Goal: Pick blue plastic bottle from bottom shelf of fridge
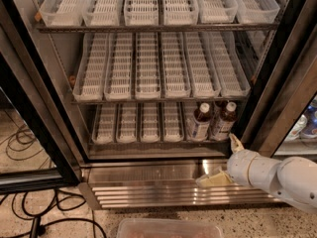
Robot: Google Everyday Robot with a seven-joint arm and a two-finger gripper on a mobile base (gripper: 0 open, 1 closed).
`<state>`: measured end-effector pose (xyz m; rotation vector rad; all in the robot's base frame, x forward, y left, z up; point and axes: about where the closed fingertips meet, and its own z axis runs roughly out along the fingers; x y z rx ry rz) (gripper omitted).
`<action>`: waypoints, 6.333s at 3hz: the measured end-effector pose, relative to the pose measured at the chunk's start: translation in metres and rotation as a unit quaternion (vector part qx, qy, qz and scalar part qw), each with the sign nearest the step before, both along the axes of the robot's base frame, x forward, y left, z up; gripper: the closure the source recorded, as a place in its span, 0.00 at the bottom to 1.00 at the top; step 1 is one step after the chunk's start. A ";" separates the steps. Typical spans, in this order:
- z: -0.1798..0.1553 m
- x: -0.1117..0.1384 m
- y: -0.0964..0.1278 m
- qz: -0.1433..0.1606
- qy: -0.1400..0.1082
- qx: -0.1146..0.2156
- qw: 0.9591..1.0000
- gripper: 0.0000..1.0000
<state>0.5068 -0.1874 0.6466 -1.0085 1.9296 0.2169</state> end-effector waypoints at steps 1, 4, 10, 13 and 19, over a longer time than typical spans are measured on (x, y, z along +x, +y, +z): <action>-0.008 0.008 0.005 -0.012 -0.005 0.020 1.000 0.00; -0.018 0.039 0.017 -0.058 -0.072 0.077 0.993 0.00; -0.026 0.075 0.017 -0.188 -0.190 0.113 0.957 0.24; -0.026 0.097 0.018 -0.209 -0.208 0.121 0.948 0.39; -0.029 0.178 0.010 -0.244 -0.222 0.101 0.939 0.32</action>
Offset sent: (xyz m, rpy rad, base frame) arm 0.0500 0.0065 -0.0215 0.1860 -0.1652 -0.1603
